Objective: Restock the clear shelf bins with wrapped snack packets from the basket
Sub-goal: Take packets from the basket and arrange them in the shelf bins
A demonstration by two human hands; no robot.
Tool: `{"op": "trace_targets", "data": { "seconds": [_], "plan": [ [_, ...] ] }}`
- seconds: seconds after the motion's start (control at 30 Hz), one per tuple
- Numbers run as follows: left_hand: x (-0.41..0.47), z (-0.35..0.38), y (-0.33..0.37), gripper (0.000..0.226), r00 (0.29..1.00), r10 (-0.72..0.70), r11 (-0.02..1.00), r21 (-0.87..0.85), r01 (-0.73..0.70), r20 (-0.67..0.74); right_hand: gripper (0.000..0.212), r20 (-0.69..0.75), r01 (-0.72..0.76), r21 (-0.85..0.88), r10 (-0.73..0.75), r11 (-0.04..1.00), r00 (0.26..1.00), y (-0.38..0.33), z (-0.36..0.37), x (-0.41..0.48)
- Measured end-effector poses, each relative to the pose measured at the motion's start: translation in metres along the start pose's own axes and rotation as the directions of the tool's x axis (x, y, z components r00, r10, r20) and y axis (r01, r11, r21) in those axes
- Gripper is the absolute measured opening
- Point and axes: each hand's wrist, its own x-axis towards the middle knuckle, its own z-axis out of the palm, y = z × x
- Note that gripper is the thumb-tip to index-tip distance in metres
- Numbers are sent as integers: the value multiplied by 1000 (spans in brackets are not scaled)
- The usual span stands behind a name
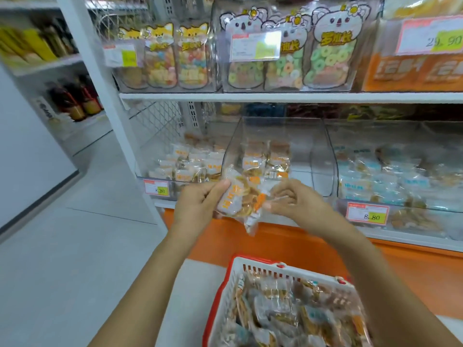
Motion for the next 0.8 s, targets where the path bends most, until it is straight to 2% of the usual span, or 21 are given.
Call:
{"op": "trace_targets", "data": {
  "seconds": [0.07, 0.1, 0.13, 0.23, 0.3, 0.33, 0.4, 0.43, 0.53, 0.6, 0.67, 0.8],
  "plan": [
    [8, -17, -12, 51, 1000, 21, 997, 80, -23, 23, 76, 73, 143, -155, -133, 977, 988, -19, 2, 22],
    [11, -24, -16, 53, 999, 26, 992, 121, -30, 39, 87, 156, 227, -212, -196, 951, 968, -33, 8, 33],
    [14, -31, -18, 53, 998, 28, 987, 156, -35, 49, 89, 255, 309, -262, -243, 914, 936, -48, 16, 44],
    [16, -45, -22, 43, 999, 38, 977, 212, -33, -23, 59, 527, 451, -337, -232, 826, 818, -85, 41, 80],
    [20, -52, -27, 32, 992, 37, 974, 226, -10, -117, 39, 612, 509, -388, -198, 768, 765, -101, 54, 101],
    [22, -55, -30, 30, 985, 29, 980, 199, 6, -170, 33, 621, 527, -427, -185, 735, 761, -107, 57, 111],
    [27, -60, -38, 25, 968, -21, 995, 92, 45, -252, 22, 556, 496, -486, -184, 720, 811, -115, 55, 130],
    [29, -61, -43, 25, 964, -54, 994, 74, 75, -262, 18, 485, 453, -486, -200, 748, 851, -117, 53, 138],
    [30, -59, -68, 42, 974, -121, 969, 189, 157, -190, 19, 164, 273, -347, -229, 897, 960, -118, 41, 161],
    [29, -55, -85, 46, 982, -130, 936, 312, 166, -134, 19, -14, 217, -349, -236, 912, 972, -115, 38, 174],
    [29, -51, -99, 49, 992, -108, 894, 429, 128, -72, 18, -62, 175, -494, -235, 852, 970, -113, 44, 187],
    [35, -48, -109, 50, 990, -111, 856, 498, 139, -86, 16, 41, 158, -755, -194, 637, 980, -108, 70, 214]
  ]
}}
